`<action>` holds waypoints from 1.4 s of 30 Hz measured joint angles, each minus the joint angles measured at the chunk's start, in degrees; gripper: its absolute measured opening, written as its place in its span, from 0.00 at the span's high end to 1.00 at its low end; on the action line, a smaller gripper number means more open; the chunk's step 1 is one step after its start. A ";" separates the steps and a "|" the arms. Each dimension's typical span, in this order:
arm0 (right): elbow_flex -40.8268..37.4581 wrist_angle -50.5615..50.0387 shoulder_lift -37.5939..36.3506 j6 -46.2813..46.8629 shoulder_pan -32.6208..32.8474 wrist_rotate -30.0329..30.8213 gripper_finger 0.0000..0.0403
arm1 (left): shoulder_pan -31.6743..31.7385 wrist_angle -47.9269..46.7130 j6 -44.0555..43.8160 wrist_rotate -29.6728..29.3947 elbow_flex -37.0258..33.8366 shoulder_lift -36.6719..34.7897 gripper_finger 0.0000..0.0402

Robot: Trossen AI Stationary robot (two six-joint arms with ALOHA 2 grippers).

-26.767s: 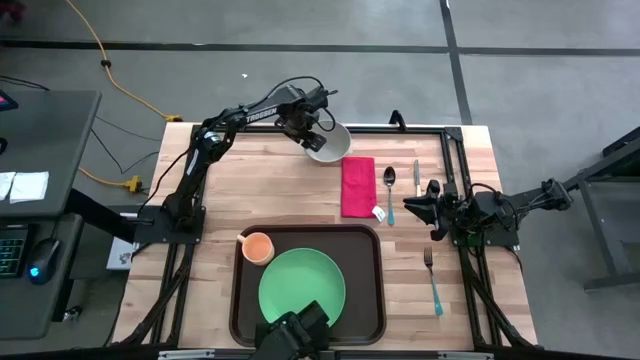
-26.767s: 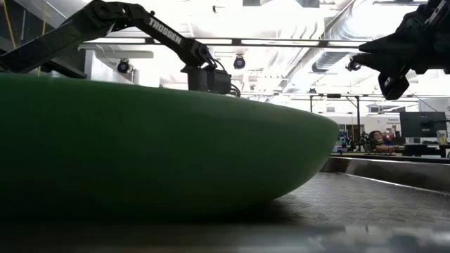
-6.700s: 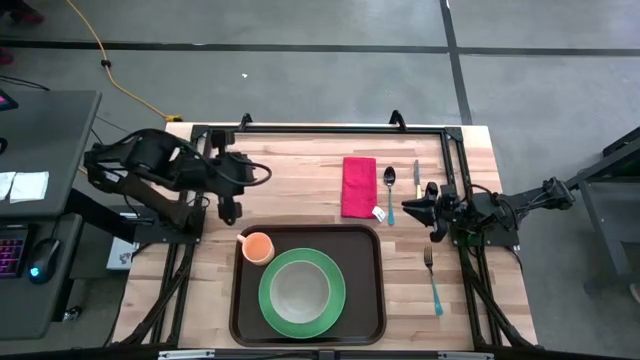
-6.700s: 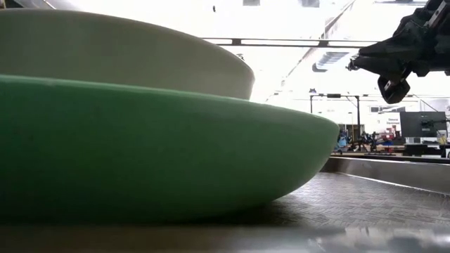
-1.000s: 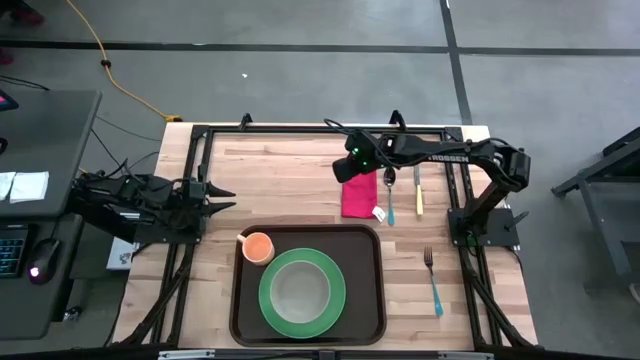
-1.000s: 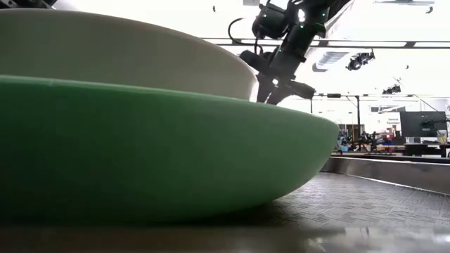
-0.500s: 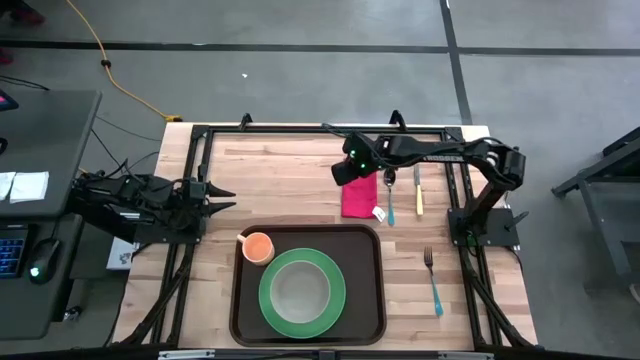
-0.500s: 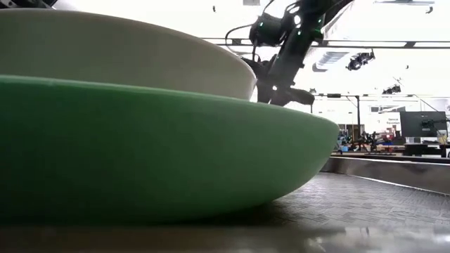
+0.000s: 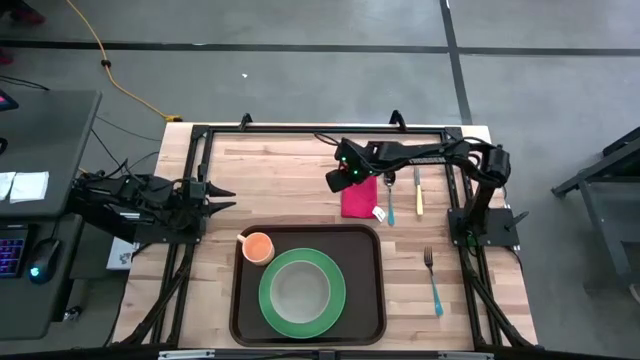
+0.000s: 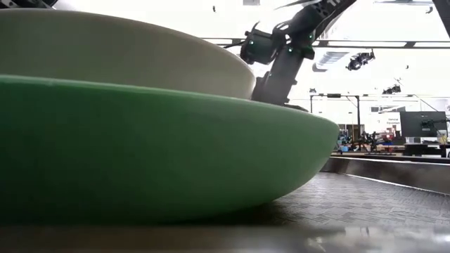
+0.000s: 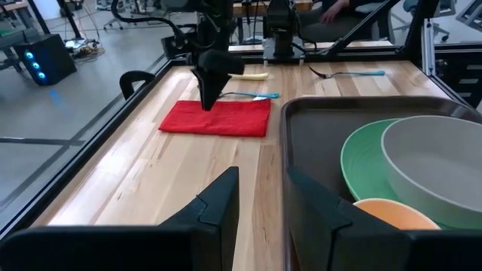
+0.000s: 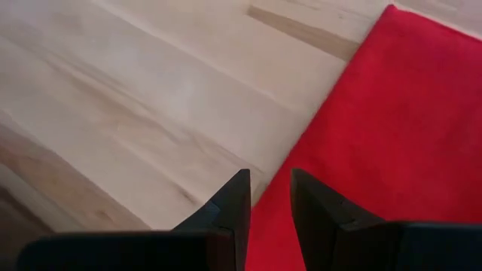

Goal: Set up tray
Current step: Put the red napkin on the brown serving tray

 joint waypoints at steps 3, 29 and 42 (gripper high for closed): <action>0.00 0.95 1.23 0.00 -0.03 -0.12 0.82 | 0.00 -0.03 0.01 -0.02 0.00 -0.01 0.66; 0.00 1.52 6.06 -0.19 -0.72 0.39 0.82 | 0.00 -1.70 0.20 -0.35 0.02 0.00 0.66; 0.29 2.62 9.60 0.00 -0.72 -1.38 0.82 | 0.00 -1.68 0.20 -0.35 0.02 0.01 0.66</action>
